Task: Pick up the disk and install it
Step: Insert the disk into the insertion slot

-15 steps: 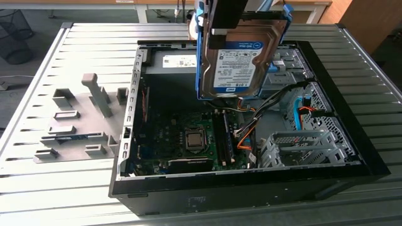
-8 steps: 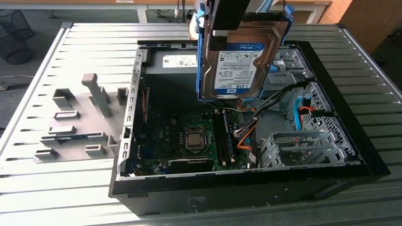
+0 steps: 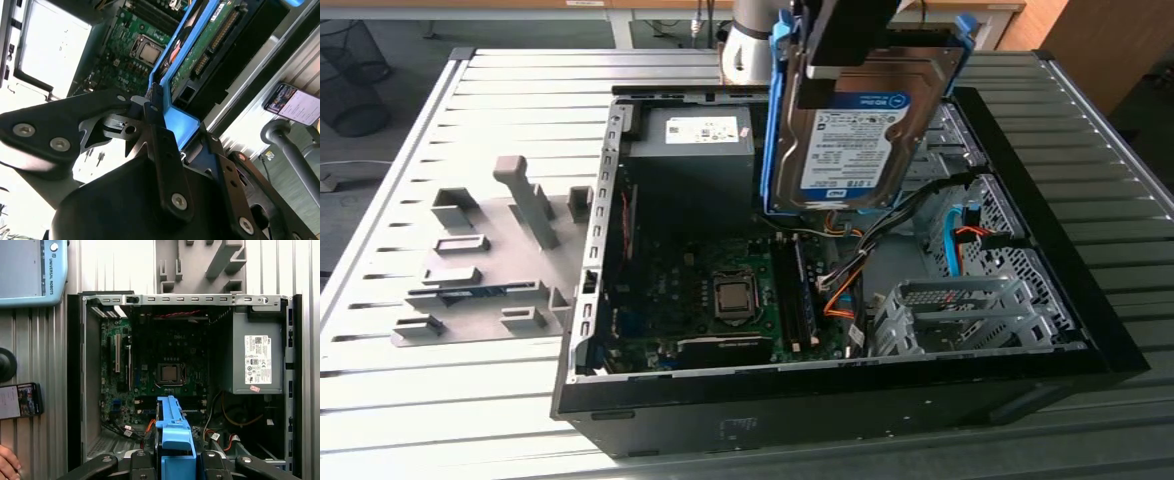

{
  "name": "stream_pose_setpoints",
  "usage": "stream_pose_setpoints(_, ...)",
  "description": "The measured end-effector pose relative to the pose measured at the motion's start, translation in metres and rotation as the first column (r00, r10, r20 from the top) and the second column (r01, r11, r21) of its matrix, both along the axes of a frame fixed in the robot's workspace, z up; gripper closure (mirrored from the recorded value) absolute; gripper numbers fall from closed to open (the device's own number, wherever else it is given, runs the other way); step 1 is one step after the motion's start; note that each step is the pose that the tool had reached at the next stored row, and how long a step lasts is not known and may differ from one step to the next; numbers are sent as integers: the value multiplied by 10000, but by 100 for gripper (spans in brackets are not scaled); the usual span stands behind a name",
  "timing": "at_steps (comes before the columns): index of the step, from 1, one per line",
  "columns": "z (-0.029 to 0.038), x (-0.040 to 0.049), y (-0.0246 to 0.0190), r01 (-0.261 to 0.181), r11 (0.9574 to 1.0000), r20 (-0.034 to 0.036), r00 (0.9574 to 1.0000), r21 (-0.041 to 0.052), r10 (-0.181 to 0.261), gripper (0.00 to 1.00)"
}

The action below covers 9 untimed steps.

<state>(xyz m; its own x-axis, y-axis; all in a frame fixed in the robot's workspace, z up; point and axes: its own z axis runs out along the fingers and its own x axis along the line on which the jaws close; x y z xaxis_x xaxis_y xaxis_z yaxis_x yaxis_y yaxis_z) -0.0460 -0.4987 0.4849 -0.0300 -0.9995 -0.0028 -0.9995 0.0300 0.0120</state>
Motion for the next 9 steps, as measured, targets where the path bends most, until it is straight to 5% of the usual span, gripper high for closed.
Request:
stream_pose_setpoints(5,-21,86,-9,1,10000,1,10000,-2,-1,64)
stream_pose_setpoints(9,-39,101,-61,1,10000,5,10000,-10,-1,64)
